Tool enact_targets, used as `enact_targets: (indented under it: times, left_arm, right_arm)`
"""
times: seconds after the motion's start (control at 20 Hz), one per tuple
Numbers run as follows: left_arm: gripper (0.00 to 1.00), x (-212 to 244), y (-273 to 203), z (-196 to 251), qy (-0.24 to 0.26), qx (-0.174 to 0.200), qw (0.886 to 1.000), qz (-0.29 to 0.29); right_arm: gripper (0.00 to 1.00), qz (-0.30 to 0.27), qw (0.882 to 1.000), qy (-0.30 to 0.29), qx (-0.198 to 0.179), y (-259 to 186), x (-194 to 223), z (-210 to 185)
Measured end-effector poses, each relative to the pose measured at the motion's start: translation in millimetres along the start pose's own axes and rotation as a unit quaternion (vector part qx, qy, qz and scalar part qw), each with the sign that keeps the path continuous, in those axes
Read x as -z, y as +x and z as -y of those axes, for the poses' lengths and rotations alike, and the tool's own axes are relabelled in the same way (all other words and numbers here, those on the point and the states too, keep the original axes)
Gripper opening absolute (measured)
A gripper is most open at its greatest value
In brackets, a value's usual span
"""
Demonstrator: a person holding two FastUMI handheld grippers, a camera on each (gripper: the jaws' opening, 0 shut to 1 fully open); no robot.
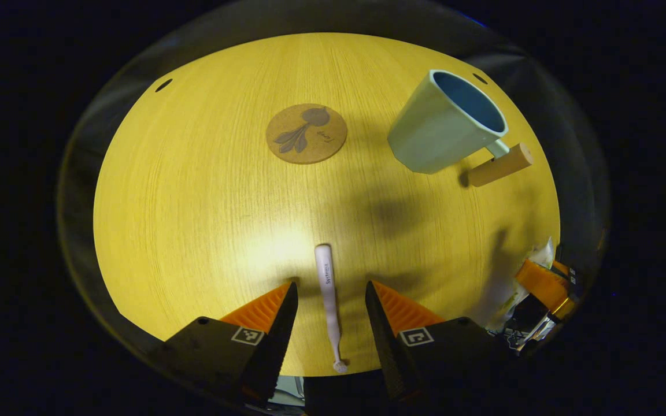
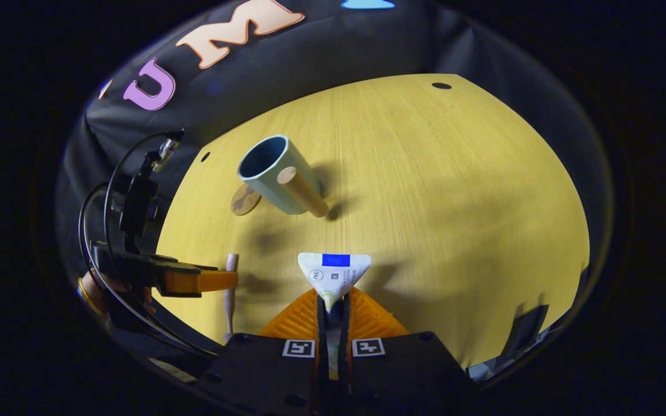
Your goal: Put the toothbrush and toothpaste on the desktop into the cup, then pick up the cup and place it on the coaster on the desktop.
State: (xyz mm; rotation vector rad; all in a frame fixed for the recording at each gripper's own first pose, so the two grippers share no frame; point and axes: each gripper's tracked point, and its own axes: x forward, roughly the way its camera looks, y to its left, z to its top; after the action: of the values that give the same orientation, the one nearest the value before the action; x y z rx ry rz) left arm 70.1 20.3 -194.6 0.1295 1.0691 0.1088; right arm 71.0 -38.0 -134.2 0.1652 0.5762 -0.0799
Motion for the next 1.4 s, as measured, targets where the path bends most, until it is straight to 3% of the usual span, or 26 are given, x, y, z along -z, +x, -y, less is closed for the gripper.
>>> enact_targets:
  times: [0.1,0.25,0.5,0.65,0.8,0.95,1.2,1.4]
  left_arm:
    - [0.64,-0.6,5.3,6.3,-0.007,-0.001,1.0,-0.007]
    - [0.44,-0.4,7.9,3.6,-0.016,-0.012,1.0,-0.015]
    - [0.32,-3.6,10.1,-5.7,-0.025,-0.032,0.999,-0.02]
    - [0.17,-5.1,11.4,-8.2,-0.028,-0.037,0.999,-0.018]
    - [0.15,-4.9,10.7,-8.5,-0.028,-0.04,0.999,-0.018]
    - [0.05,-5.0,11.2,-7.5,-0.022,-0.037,0.999,-0.016]
    - [0.0,-2.7,14.4,-7.0,0.025,-0.024,0.999,0.002]
    - [0.0,-4.2,10.2,-9.3,0.005,-0.004,0.999,0.038]
  right_arm:
    - [0.09,0.003,1.0,0.006,0.004,-6.1,-7.5,14.1]
    - [0.09,0.012,1.0,0.006,0.005,-18.6,-21.4,27.7]
    - [0.09,0.019,1.0,-0.004,-0.005,-25.6,-31.1,35.1]
    - [0.09,0.021,1.0,-0.002,-0.013,-25.1,-35.5,36.0]
    - [0.09,0.021,1.0,-0.004,-0.017,-24.4,-35.2,35.1]
    - [0.09,0.019,1.0,-0.009,-0.016,-22.8,-34.4,36.7]
    - [0.09,0.023,0.999,-0.015,-0.02,-19.4,-34.4,33.9]
    - [0.09,0.041,0.999,-0.003,-0.031,-18.7,-40.1,25.3]
